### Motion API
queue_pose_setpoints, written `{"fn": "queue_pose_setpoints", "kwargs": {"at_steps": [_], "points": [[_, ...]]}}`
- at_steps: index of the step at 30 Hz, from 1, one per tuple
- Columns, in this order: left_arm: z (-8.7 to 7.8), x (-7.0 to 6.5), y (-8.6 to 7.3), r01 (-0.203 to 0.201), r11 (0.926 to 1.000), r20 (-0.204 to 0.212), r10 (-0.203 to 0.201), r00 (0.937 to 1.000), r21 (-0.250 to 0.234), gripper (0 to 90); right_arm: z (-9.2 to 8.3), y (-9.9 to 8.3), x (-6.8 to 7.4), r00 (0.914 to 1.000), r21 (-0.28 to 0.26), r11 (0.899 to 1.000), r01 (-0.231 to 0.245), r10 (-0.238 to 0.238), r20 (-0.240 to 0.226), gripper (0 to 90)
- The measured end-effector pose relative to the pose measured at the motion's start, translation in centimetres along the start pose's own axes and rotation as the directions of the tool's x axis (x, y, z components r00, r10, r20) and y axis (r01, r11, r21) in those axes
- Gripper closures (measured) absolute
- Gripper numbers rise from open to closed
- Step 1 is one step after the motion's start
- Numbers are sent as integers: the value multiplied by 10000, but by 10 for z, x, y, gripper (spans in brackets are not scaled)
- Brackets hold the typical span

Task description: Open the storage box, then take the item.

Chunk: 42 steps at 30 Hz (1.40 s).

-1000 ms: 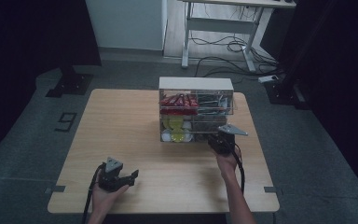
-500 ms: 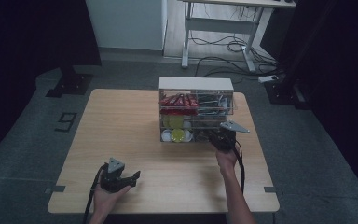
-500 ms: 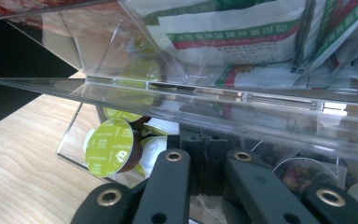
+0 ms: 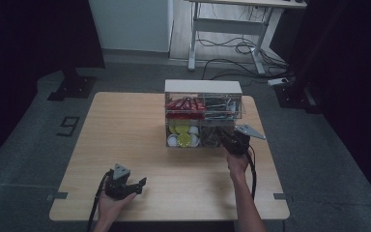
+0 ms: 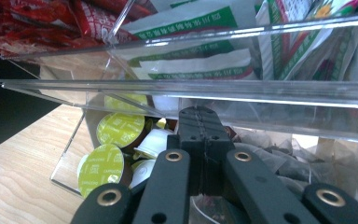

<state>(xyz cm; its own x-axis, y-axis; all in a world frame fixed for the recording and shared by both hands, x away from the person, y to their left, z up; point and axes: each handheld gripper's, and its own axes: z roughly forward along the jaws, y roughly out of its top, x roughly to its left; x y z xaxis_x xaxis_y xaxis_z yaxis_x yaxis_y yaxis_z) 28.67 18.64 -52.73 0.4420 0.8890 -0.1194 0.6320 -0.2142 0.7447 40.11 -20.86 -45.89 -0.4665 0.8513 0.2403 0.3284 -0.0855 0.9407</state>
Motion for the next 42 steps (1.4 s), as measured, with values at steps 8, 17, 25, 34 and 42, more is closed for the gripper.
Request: {"fn": "queue_pose_setpoints", "kwargs": {"at_steps": [8,17,25,34,42], "points": [[0,-1,0,-60,10000,-9,60,10000,7,269,2,2,-1,10000,-50,10000,55,-55,-32,891],[2,-7,4,-285,9996,-92,285,9996,-85,269,1,2,0,10000,-13,10000,90,-90,-16,890],[7,-16,9,-534,9985,-85,533,9985,-72,269,1,1,0,9999,8,9999,122,-122,-64,890],[16,-31,30,-839,9961,49,841,9964,-281,271,1,1,-1,9999,41,9999,123,-122,-112,890],[24,-42,46,-953,9948,167,959,9953,-348,271,1,1,-2,9999,19,9999,99,-99,-125,890]]}}
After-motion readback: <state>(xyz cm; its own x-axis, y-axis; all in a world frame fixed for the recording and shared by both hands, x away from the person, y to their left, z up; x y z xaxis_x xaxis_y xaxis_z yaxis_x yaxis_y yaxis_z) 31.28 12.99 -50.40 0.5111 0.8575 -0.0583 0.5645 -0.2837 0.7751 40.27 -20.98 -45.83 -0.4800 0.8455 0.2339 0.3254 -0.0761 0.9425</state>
